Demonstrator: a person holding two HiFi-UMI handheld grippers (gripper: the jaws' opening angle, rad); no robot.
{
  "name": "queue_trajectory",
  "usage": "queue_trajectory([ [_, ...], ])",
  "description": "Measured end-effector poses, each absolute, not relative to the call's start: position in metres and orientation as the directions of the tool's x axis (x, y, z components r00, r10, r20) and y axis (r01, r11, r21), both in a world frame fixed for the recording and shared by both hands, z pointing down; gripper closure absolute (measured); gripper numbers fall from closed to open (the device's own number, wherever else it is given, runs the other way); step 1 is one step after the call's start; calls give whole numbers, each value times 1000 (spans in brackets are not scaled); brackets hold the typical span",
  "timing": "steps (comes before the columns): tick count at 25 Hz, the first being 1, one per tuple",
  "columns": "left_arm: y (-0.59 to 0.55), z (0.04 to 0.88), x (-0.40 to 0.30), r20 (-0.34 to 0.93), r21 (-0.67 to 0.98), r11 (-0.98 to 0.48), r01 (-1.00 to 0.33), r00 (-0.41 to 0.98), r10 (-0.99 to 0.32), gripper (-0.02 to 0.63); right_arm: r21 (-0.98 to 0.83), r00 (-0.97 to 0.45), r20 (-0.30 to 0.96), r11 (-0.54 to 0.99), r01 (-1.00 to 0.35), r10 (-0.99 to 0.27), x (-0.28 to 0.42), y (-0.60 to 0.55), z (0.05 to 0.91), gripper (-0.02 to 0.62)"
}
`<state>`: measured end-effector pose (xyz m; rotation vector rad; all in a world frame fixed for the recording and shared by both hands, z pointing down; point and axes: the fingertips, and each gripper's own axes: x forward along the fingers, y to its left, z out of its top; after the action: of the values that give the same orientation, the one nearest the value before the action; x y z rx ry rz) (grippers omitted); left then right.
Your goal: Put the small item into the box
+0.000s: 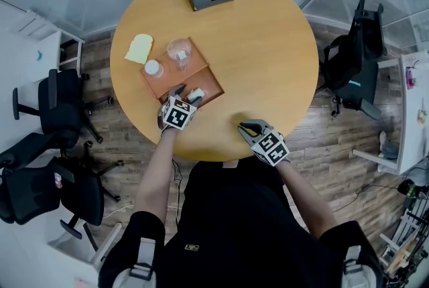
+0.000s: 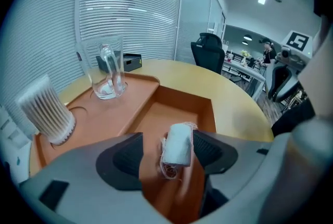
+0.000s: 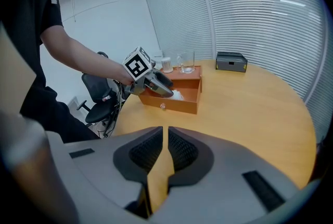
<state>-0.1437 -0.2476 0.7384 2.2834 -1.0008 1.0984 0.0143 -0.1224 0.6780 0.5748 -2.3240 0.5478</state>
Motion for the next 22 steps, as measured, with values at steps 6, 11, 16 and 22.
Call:
queue_trajectory([
  [6, -248, 725, -151, 747, 82, -614, -785, 456, -483, 313, -225, -686, 684, 823, -522, -248, 8, -122, 677, 568],
  [11, -241, 717, -158, 726, 98, -583, -807, 459, -513, 313, -224, -693, 677, 828, -514, -248, 3, -121, 676, 568],
  [16, -229, 699, -162, 674, 87, -554, -828, 459, -579, 343, -220, -694, 676, 830, -513, -250, 1, -116, 676, 568],
  [22, -215, 666, -170, 602, 94, -505, -858, 453, -658, 523, -219, -699, 665, 827, -518, -262, -4, -114, 675, 568],
])
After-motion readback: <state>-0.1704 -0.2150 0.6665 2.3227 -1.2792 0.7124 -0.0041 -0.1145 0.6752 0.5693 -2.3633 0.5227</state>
